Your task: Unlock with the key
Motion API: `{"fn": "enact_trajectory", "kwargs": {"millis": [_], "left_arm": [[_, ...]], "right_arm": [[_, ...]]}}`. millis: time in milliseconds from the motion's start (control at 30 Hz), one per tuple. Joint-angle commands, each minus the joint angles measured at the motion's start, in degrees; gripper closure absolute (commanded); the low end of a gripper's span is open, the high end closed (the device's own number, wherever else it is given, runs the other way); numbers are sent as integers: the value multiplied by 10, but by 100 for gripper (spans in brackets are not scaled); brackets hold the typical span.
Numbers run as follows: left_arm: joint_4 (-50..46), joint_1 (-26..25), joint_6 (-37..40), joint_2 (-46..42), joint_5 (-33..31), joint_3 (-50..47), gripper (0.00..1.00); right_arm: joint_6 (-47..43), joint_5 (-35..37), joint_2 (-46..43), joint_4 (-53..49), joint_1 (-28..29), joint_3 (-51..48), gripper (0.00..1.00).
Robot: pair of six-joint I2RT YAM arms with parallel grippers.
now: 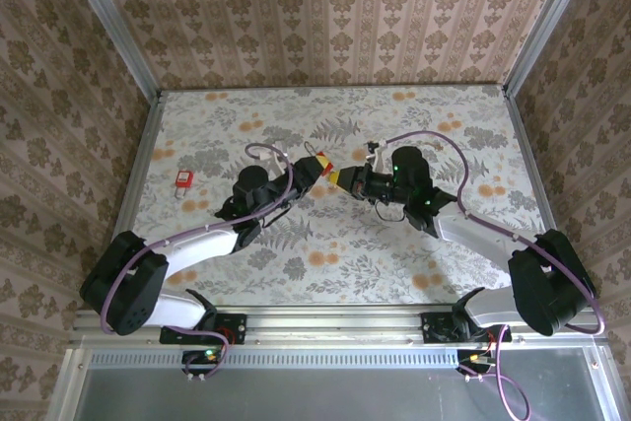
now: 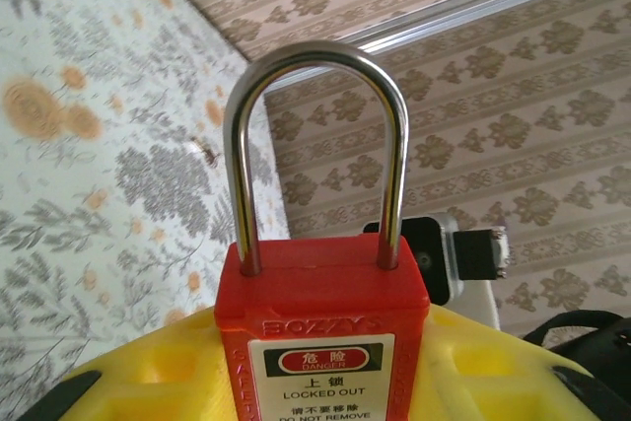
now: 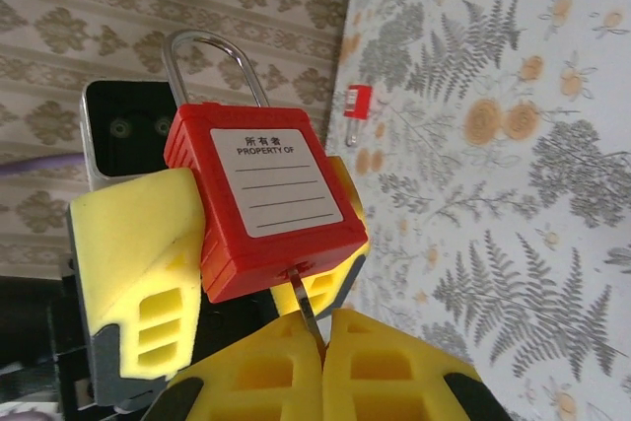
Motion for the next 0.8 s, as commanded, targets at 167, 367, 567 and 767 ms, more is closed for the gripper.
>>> {"fn": "enact_trajectory", "kwargs": {"millis": [167, 367, 567, 767], "left_arm": [[108, 0, 65, -40, 77, -1, 100], [124, 7, 79, -49, 113, 12, 100], [73, 6, 116, -75, 156, 49, 100], [-57, 7, 182, -112, 174, 84, 100]], "right_arm": [[118, 10, 39, 134, -32, -16, 100], [174, -8, 67, 177, -45, -21, 100], [237, -23, 102, 255, -51, -33, 100], [256, -31, 104, 258, -56, -37, 80]]}}
